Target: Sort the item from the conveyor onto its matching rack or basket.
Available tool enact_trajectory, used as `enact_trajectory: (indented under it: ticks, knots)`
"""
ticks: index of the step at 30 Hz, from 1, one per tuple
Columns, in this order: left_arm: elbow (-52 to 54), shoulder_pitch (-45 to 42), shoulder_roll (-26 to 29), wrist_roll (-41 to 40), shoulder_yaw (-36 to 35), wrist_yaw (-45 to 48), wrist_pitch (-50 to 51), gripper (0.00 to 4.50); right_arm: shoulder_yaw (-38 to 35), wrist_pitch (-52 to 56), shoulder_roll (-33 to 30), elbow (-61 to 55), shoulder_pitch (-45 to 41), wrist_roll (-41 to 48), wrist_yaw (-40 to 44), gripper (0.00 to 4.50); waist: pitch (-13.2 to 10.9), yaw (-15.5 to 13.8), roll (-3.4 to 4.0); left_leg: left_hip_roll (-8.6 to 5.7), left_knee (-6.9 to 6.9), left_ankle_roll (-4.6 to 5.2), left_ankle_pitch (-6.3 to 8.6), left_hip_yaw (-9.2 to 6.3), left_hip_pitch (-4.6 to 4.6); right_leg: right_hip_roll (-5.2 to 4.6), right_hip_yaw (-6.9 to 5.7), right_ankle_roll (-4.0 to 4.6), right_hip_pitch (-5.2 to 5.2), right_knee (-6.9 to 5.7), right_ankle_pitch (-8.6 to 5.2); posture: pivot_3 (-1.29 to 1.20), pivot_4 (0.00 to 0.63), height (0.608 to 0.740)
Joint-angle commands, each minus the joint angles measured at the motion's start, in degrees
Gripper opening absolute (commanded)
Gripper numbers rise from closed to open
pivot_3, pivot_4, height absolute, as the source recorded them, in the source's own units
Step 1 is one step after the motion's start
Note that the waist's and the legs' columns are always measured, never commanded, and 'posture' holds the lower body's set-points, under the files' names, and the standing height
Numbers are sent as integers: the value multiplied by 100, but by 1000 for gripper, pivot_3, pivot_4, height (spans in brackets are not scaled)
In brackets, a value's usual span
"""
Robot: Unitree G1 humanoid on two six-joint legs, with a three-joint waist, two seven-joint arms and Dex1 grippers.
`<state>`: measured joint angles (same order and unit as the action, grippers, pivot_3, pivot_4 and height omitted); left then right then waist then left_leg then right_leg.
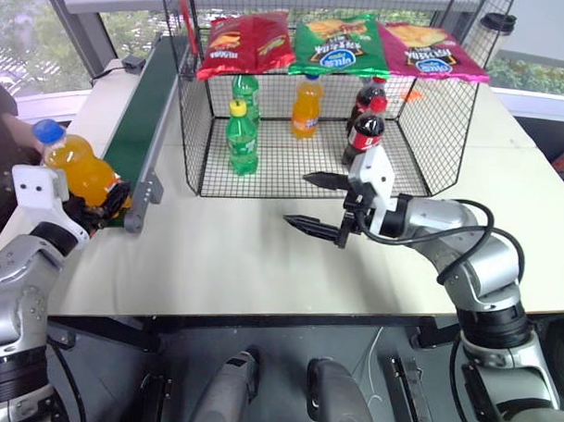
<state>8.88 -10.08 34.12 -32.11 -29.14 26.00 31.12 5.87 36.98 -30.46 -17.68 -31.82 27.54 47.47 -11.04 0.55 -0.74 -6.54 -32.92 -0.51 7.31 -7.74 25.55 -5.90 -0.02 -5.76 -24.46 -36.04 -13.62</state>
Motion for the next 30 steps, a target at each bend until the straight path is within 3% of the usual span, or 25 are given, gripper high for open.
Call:
enact_trajectory:
  ticks: [1,7,10,13,20,30]
  knots:
    - [437,-584,258,-621,-209,77,320,3009,-122,-60,-63,-252,-31,31,-28,4500,-2,0,-6,0,0,0,0,-3,1,1,-1,0,0,-1,0,0,150,738]
    - [721,-890,256,-829,665,569,675,3009,-264,124,17,-351,-146,262,-129,4500,-3,15,-7,-1,0,0,0,3,2,0,-4,0,-2,2,2,0,150,738]
    - [808,-893,309,-366,1678,1073,443,3009,-245,121,-1,-335,-240,236,-151,4500,-3,12,-7,-1,0,-1,2,7,1,1,-2,0,-2,1,2,0,150,738]
    - [722,-929,199,-134,2249,1398,215,3009,-247,133,-70,-312,-285,245,-110,4500,-3,19,-7,0,-1,0,2,8,2,1,-2,3,-2,1,3,0,150,738]
    - [318,-1385,-283,459,3158,1750,-393,3009,-182,220,-150,-361,-297,330,-10,4500,-4,-4,-6,2,1,0,2,8,2,0,-2,4,-4,1,3,0,150,738]
    - [-70,-1594,-937,1020,3827,1991,-867,3009,147,37,147,-205,-527,193,48,4500,-4,26,-6,2,-1,2,3,8,4,2,-3,2,-4,4,4,0,150,738]
